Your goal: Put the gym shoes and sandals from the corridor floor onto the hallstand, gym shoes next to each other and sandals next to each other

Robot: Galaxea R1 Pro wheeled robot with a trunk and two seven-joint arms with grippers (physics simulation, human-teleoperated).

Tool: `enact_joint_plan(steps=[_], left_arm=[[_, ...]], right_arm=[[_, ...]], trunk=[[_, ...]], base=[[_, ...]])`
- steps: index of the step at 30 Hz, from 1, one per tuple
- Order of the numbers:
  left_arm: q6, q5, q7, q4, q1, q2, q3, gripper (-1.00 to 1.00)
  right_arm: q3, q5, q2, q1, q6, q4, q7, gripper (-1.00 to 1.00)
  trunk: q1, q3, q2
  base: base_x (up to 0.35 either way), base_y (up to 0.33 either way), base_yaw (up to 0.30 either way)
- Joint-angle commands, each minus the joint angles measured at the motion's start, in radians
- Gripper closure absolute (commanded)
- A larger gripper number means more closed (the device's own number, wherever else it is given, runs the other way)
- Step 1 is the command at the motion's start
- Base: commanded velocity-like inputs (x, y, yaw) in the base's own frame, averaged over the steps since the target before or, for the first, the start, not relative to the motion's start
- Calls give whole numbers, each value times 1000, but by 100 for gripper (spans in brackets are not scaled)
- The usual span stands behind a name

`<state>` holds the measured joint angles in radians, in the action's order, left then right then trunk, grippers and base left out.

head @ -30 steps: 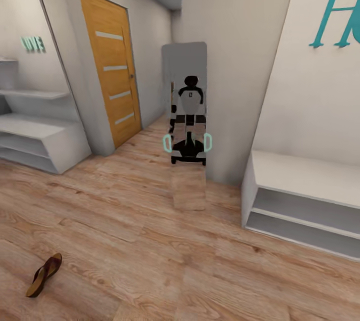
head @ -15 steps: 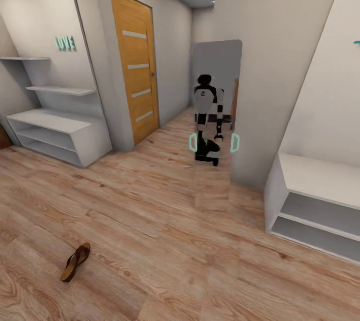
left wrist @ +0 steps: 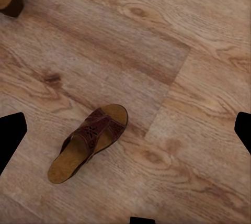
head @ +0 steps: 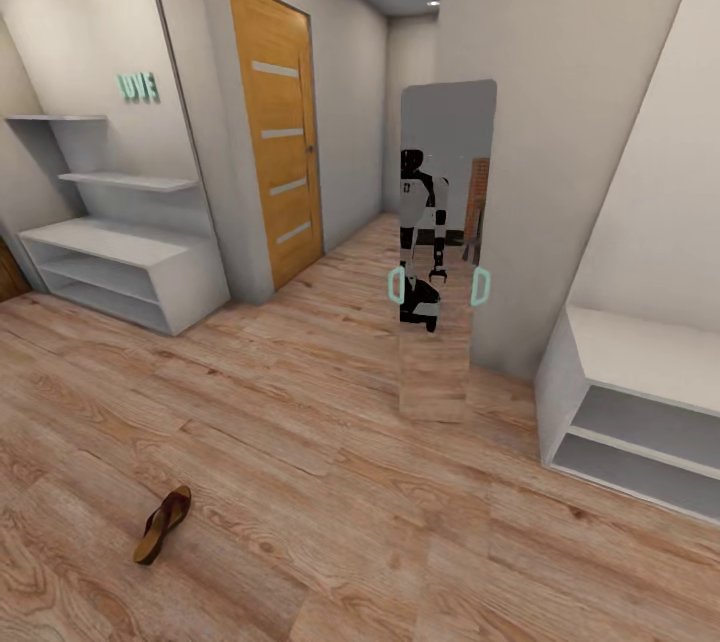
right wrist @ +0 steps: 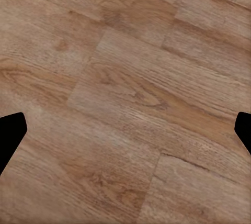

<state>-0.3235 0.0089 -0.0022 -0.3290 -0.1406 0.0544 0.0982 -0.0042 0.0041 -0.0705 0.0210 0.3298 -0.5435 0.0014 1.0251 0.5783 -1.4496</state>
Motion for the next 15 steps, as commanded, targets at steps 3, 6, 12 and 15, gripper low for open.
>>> enact_joint_plan(steps=[3,6,12,15], left_arm=[[-3,2,0,1,-1,1,2,-100],[-3,1,0,1,-1,1,2,-100],[-3,0,0,1,-1,1,2,-100],[-3,0,0,1,-2,1,2,-100]], right_arm=[[-1,-2,1,1,3,-2,-5,-100],[-2,-3,2,1,3,-3,-6,-100],[-2,-4,4,1,3,-4,-7,-100],[-2,-4,4,1,3,-4,-7,-100]], trunk=[[0,1,0],[0,1,0],[0,4,0],[0,6,0]], base=[[0,3,0],[0,1,9],[0,0,135],[0,0,215]])
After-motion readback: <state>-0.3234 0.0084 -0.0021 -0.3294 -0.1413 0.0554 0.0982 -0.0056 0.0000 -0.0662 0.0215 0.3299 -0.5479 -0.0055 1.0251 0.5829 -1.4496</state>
